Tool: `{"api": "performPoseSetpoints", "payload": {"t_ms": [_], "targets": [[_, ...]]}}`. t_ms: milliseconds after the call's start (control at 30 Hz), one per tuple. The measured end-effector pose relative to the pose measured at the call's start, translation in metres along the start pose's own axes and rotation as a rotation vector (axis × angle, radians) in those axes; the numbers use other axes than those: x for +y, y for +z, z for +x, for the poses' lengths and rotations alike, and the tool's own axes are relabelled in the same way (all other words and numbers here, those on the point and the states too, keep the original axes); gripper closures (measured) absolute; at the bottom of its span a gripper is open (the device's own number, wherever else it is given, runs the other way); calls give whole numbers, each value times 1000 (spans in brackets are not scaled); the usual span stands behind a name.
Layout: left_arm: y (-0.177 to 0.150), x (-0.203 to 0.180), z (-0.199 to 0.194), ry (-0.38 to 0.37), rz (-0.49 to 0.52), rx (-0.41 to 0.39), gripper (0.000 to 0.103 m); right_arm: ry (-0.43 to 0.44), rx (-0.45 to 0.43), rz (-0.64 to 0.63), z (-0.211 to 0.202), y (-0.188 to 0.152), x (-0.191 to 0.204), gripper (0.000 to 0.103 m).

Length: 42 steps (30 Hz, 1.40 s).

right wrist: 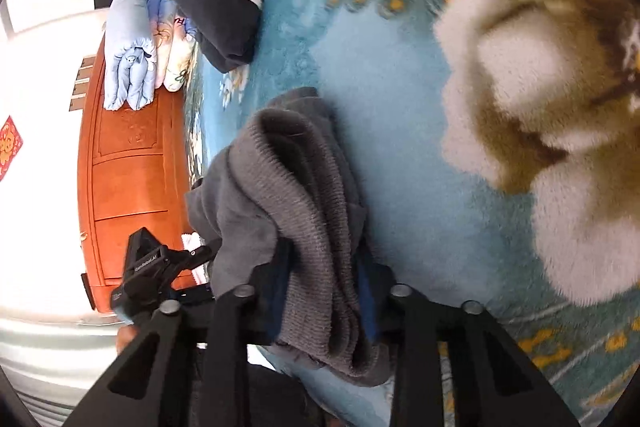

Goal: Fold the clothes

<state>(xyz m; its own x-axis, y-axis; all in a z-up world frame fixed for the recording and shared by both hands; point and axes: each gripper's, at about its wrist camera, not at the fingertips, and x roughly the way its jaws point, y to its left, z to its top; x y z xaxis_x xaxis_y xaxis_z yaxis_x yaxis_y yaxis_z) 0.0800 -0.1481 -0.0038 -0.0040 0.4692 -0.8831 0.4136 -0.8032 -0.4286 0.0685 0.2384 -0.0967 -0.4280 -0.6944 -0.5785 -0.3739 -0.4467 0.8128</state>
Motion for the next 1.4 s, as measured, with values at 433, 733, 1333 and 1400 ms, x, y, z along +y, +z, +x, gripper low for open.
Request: {"api": "performPoseSetpoints", "payload": {"t_ms": [433,733,1333,1400], "targets": [[-63,-161,-67,-386,351,-84,72,-2,-315,-272,-135,-57,131,81],[-176,-320,-70,-539,695,-22,72,-133,-579,-326,-332,-87,137,81],[-206,-414,27,-553,712,145,70,-295,-650,-174,-438,-27,75,81],[-197,-415,39,-555,688,153,69,-284,-652,-159,-435,-18,62,81]]}}
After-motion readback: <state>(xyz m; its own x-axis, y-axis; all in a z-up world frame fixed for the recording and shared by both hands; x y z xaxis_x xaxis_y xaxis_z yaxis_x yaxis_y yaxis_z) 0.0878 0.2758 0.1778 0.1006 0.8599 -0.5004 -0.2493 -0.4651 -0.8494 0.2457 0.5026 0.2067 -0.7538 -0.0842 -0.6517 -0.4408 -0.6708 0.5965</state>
